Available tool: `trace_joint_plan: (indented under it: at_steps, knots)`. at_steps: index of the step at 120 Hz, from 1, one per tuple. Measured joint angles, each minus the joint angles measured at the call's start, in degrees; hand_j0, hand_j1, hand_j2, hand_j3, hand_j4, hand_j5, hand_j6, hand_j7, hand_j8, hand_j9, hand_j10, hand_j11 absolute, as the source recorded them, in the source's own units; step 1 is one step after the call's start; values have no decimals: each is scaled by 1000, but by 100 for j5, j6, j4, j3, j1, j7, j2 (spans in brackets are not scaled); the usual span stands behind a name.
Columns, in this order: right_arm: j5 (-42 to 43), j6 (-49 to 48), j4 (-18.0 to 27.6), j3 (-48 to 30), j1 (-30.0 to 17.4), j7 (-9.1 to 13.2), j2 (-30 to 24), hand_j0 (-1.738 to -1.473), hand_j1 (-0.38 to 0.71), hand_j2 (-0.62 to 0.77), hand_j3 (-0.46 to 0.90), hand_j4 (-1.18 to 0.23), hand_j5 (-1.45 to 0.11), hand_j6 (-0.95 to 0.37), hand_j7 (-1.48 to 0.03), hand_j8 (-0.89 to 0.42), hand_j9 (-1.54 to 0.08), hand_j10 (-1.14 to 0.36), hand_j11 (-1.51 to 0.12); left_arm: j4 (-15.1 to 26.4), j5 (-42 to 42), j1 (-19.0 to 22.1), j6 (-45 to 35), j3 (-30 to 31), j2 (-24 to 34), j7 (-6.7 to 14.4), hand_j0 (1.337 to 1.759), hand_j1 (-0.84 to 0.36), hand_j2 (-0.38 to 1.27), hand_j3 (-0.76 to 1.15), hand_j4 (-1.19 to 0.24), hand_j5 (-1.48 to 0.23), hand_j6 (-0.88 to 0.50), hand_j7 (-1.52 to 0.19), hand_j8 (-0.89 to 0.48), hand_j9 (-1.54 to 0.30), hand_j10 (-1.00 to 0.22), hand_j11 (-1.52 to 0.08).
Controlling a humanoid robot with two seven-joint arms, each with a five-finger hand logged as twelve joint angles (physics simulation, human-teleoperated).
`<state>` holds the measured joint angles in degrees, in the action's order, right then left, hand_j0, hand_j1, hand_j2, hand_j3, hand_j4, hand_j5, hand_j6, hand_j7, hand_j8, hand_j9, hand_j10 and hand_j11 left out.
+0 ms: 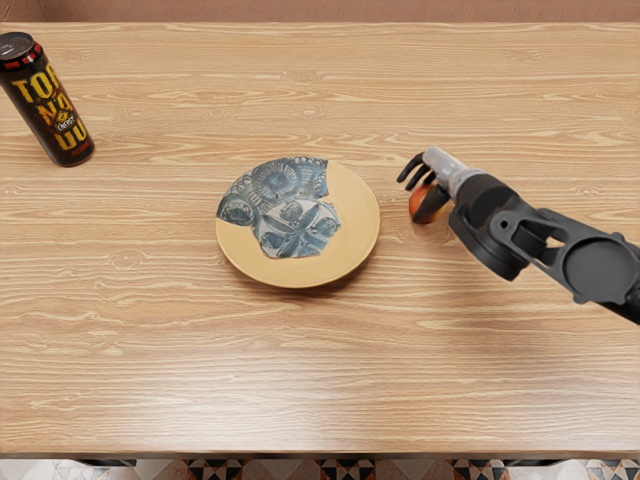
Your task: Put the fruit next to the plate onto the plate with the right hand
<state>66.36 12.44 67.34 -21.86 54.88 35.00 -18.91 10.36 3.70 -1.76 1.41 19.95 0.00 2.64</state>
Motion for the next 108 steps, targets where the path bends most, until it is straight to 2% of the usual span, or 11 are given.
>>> trace_joint_plan:
  at_steps: [63, 108]
  knots:
    - [-340, -2, 511, -30, 364, 1, 8, -1658, 277, 289, 0, -601, -799, -606, -790, -429, -801, -438, -788, 0, -1, 0, 0, 0, 0, 1, 1658, 71, 46, 0, -232, -301, -232, -301, -232, -301, -232, -301]
    - [-680, -5, 909, -36, 725, 0, -2, -1658, 281, 286, 0, -603, -807, -610, -795, -427, -808, -439, -793, 1, -1, 0, 0, 0, 0, 0, 1658, 71, 46, 0, -232, -301, -232, -301, -232, -301, -232, -301]
